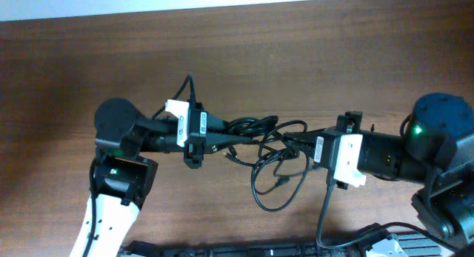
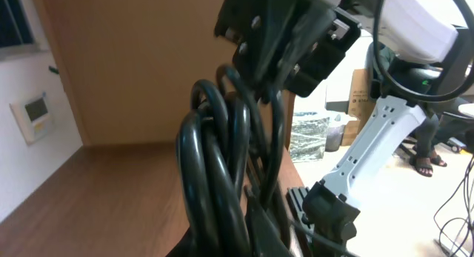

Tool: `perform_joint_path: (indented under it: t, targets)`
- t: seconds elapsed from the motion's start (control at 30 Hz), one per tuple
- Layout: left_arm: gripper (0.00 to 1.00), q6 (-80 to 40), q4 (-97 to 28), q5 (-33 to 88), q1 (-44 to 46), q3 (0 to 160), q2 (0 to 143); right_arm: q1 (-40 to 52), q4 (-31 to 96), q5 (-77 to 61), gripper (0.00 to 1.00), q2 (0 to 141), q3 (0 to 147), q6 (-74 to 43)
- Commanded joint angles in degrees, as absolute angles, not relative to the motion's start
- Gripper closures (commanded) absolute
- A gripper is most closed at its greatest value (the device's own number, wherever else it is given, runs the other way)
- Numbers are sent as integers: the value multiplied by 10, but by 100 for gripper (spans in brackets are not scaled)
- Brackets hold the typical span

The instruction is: Untangle cables

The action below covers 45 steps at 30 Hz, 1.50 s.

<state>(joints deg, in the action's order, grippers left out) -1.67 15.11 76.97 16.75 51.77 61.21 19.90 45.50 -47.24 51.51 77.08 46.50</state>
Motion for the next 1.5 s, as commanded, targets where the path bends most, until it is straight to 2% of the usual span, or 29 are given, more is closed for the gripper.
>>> perform_joint_path:
  t: [0.0,0.13,0.27,0.5,0.57,0.67,0.7,0.73,0.8,0.87,0.93,1.0,1.1,1.17,1.27,1.4,1.47]
  targets:
    - [100,1,127,746,167,518,612,199,442,-456,96,497,781,460]
    - [100,1,65,747,175,518,612,199,358,-393,96,498,781,461]
    - [100,71,38,745,267,518,612,199,297,-296,96,503,781,461]
    - [100,74,37,731,323,518,612,199,251,-242,96,507,781,463]
    - [100,74,37,731,336,518,615,199,239,-183,96,515,781,463]
    - [100,74,38,730,345,518,632,199,273,-132,96,523,781,460]
    - [100,74,38,713,343,518,637,199,293,-126,93,522,781,451]
    - [100,84,38,695,343,518,637,199,321,-107,73,521,781,405]
    - [100,109,38,696,323,518,636,199,376,-110,47,517,781,337]
    - [100,109,40,696,289,518,636,199,442,-180,25,495,781,335]
    - [100,111,61,703,272,518,636,199,470,-229,16,477,781,336]
    - [100,138,93,733,272,518,637,199,479,-255,12,478,781,336]
    - [100,144,98,741,272,518,638,199,471,-261,12,484,781,336]
    - [100,193,94,748,272,518,641,199,442,-333,12,484,781,336]
    - [100,194,95,779,273,518,648,199,413,-354,12,487,781,336]
    - [100,196,96,801,273,518,648,199,455,-403,12,525,781,335]
    - [100,224,96,849,273,518,648,199,469,-406,13,539,781,320]
